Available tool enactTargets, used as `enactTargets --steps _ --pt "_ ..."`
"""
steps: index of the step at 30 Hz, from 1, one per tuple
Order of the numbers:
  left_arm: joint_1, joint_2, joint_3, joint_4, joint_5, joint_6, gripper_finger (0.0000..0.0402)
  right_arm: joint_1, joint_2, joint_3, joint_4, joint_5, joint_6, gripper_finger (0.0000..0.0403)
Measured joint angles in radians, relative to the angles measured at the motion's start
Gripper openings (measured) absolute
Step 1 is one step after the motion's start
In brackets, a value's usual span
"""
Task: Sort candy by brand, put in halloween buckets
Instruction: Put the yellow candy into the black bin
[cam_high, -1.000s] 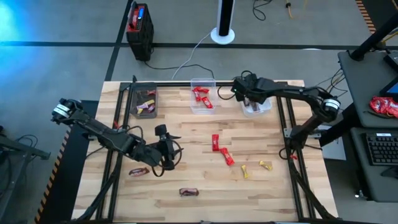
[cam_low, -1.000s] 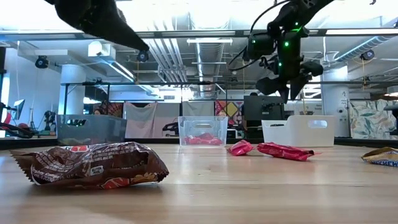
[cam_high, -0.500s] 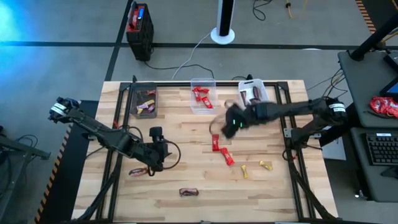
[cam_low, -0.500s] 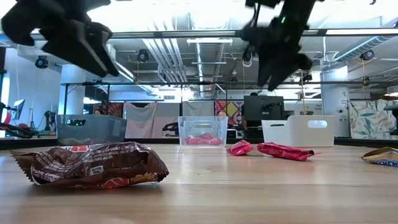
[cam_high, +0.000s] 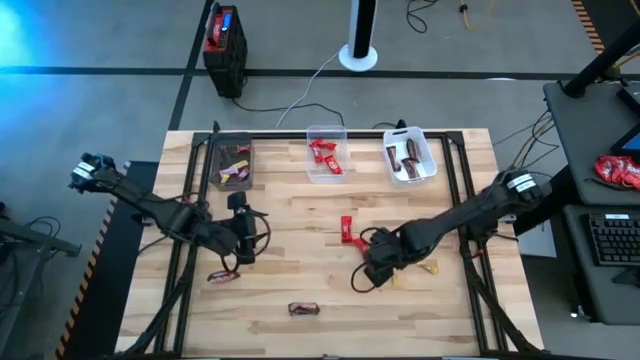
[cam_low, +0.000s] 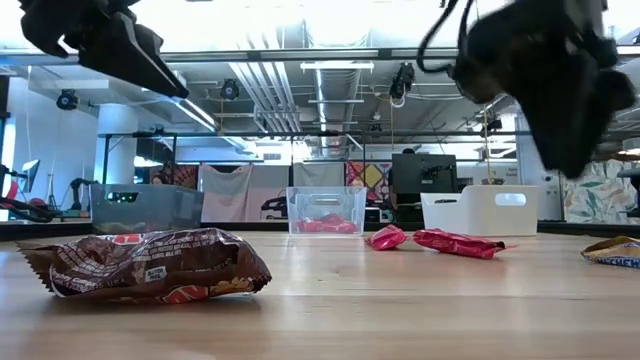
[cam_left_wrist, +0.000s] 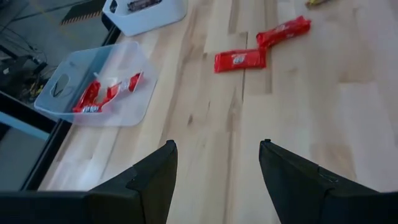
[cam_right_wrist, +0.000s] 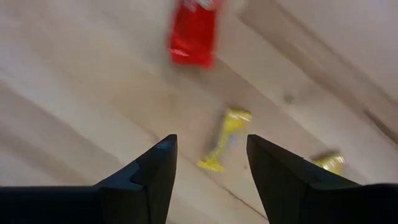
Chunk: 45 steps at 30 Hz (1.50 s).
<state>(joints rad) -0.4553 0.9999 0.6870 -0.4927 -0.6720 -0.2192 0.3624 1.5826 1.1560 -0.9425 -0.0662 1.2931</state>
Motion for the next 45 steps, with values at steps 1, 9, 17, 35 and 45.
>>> enactTargets --steps 1,9,17,35,45 --pt "0.000 -0.005 -0.005 0.007 0.000 -0.001 0.0210 0.005 0.018 -0.002 -0.001 -0.017 0.003 0.0192" --pt "0.000 -0.013 -0.045 0.083 -0.022 -0.004 0.0210 0.016 0.135 -0.004 0.008 -0.091 -0.021 0.0201" --pt "0.000 0.005 -0.064 0.110 -0.049 -0.008 0.0210 0.017 0.202 -0.005 0.013 -0.101 -0.055 0.0170" --pt "0.001 0.012 -0.142 0.580 0.278 0.188 0.0210 -0.014 0.060 -0.003 0.269 -0.024 -0.261 0.0014" --pt "0.002 0.082 -0.320 1.207 0.358 0.289 0.0210 -0.119 0.070 -0.003 1.084 0.070 -0.948 0.0013"
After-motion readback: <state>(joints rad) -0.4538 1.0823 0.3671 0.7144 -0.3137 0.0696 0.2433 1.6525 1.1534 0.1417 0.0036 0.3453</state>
